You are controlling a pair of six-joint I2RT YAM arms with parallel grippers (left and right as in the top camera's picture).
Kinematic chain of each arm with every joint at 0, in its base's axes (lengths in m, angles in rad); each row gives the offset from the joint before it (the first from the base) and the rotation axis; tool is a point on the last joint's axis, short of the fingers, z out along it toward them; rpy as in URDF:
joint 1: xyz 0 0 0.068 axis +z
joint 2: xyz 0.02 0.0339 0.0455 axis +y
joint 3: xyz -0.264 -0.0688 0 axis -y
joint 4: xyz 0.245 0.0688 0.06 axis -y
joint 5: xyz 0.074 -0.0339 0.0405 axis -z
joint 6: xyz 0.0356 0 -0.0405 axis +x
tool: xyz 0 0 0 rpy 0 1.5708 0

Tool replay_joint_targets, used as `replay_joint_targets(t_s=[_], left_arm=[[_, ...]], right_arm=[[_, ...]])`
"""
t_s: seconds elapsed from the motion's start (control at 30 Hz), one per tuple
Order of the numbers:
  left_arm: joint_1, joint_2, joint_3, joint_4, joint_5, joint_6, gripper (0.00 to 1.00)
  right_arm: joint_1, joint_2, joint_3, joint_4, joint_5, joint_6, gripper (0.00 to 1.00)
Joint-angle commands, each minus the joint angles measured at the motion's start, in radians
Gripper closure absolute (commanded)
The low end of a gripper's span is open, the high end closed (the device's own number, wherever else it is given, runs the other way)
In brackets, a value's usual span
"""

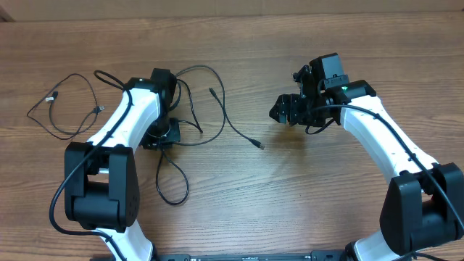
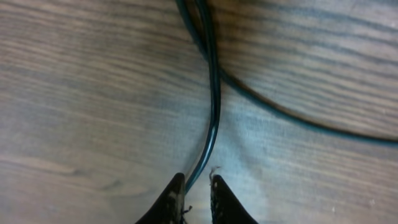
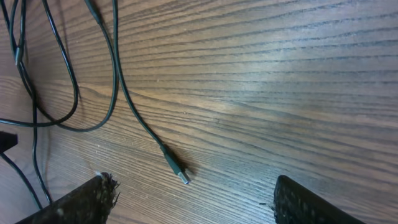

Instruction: Untangle cables

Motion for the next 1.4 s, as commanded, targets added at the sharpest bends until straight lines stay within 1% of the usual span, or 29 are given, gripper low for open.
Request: replay_joint_targets(t_s=[0.0,0.23,0.37,0.43,0.57,0.73,0.77,0.8,0.83,0.87,0.9,0.97,1.03,1.1,1.17,1.23,1.3,1.37], left_arm=[[0.004,-0.003,-0.052,0.041,-0.018,0.009,0.82],[0.006,-0.003,-0.119,0.107,-0.019,0.01,0.81],[0.006,-0.003,-0.124,0.142,-0.019,0.01,0.73],[0.006,-0.003,-0.124,0.154,-0.019,0.018,0.71],[0.006,-0.003,-0.135,0.178,-0.019,0.043,0.71],[0.006,-0.002,-0.188,0.224,-0.018,0.043,0.72],[0.006,-0.002,-0.2,0.232,-0.017,0.042,0.73],[0.006,-0.002,-0.207,0.234,-0.017,0.042,0.77],[0.006,-0.003,-0.21,0.233,-0.017,0.042,0.83],[0.006,-0.003,-0.21,0.229,-0.016,0.042,0.92],[0.006,-0.003,-0.208,0.225,-0.014,0.042,0.96],[0.006,-0.003,-0.195,0.21,-0.014,0.041,0.96],[0.006,-0.003,-0.154,0.178,-0.014,0.014,0.96],[0.006,-0.003,-0.061,0.126,-0.011,-0.011,0.96],[0.006,-0.003,0.026,0.086,0.011,-0.01,0.96],[0.007,-0.003,0.151,0.045,0.056,0.0,0.96],[0.009,-0.003,0.26,0.032,0.133,0.04,0.96],[0.017,-0.003,0.397,0.018,0.276,0.102,0.96]], right_arm=[[-0.001,-0.012,0.007,-0.006,0.006,-0.003,0.2],[-0.001,-0.012,0.007,-0.014,0.006,-0.054,0.2],[-0.001,-0.012,0.007,-0.014,0.006,-0.054,0.2],[-0.001,-0.012,0.007,-0.014,0.006,-0.054,0.2],[-0.001,-0.012,0.007,-0.017,0.006,-0.054,0.2],[-0.001,-0.012,0.007,-0.018,0.006,-0.054,0.2],[-0.001,-0.012,0.007,-0.018,0.006,-0.054,0.2],[-0.001,-0.012,0.007,-0.018,0.006,-0.054,0.2],[-0.001,-0.012,0.007,-0.018,0.006,-0.054,0.2],[-0.001,-0.012,0.007,-0.018,0.006,-0.054,0.2],[-0.001,-0.012,0.007,-0.018,0.006,-0.054,0.2],[-0.001,-0.012,0.007,-0.018,0.006,-0.054,0.2],[-0.001,-0.012,0.007,-0.018,0.007,-0.054,0.2],[-0.001,-0.012,0.007,-0.018,0.007,-0.054,0.2],[-0.001,-0.012,0.007,-0.018,0.007,-0.054,0.2],[-0.001,-0.012,0.007,-0.018,0.007,-0.054,0.2],[-0.001,-0.012,0.007,-0.018,0.008,-0.054,0.2],[-0.001,-0.012,0.007,-0.023,0.029,-0.054,0.2]])
